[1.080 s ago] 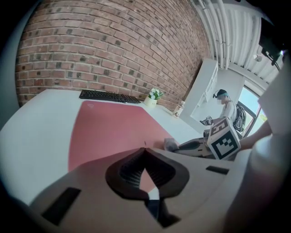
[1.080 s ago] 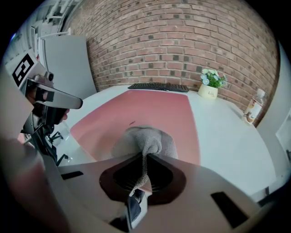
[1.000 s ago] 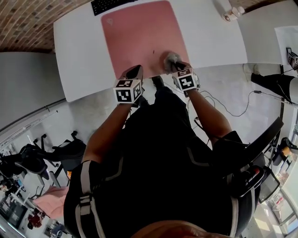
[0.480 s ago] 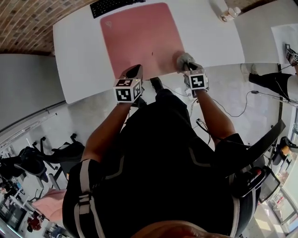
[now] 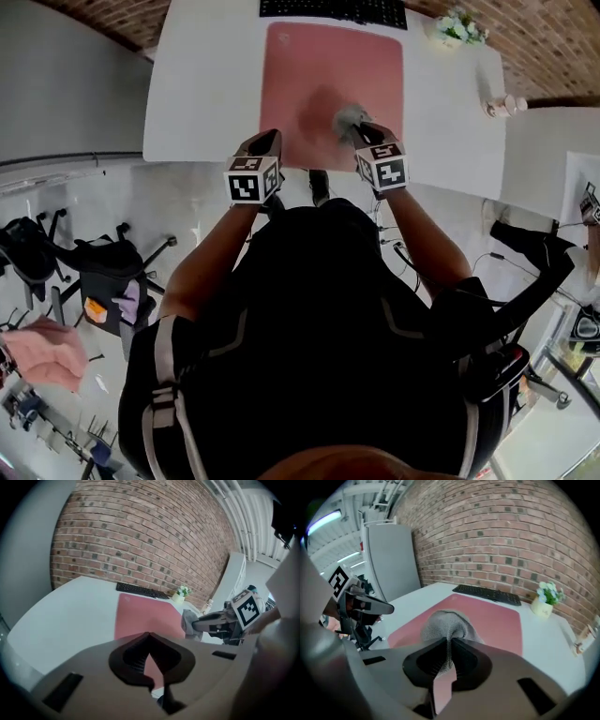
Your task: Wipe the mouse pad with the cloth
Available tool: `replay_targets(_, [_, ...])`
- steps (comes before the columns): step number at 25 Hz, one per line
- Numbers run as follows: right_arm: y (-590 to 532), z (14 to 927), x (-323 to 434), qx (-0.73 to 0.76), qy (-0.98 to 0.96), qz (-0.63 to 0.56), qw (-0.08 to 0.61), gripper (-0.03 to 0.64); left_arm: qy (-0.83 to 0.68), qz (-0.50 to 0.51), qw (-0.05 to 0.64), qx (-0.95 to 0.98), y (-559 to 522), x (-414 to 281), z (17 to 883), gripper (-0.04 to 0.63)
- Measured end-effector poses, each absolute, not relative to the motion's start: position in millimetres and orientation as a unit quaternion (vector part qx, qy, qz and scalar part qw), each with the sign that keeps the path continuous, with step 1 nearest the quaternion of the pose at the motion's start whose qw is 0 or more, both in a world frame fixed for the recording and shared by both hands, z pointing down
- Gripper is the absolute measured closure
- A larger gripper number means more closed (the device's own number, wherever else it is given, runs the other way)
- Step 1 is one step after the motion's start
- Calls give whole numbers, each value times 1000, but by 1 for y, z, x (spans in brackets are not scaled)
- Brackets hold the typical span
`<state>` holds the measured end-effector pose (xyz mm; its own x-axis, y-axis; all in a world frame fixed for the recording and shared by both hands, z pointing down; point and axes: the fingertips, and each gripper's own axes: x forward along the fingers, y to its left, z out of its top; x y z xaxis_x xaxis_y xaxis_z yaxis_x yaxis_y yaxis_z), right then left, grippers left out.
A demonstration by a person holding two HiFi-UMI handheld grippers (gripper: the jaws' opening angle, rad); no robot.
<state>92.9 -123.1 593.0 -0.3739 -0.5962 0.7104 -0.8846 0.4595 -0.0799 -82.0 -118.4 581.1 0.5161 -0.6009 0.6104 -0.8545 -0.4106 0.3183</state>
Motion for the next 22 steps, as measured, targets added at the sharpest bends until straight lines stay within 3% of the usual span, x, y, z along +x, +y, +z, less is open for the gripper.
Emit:
replay_targets(11, [-170, 623, -83, 254, -884, 197, 339, 583, -584, 185, 346, 710, -116, -163, 581, 595])
replay_targets(22, [-176, 663, -103, 243, -867, 215, 377, 583, -585, 205, 367, 693, -117, -168, 595, 595])
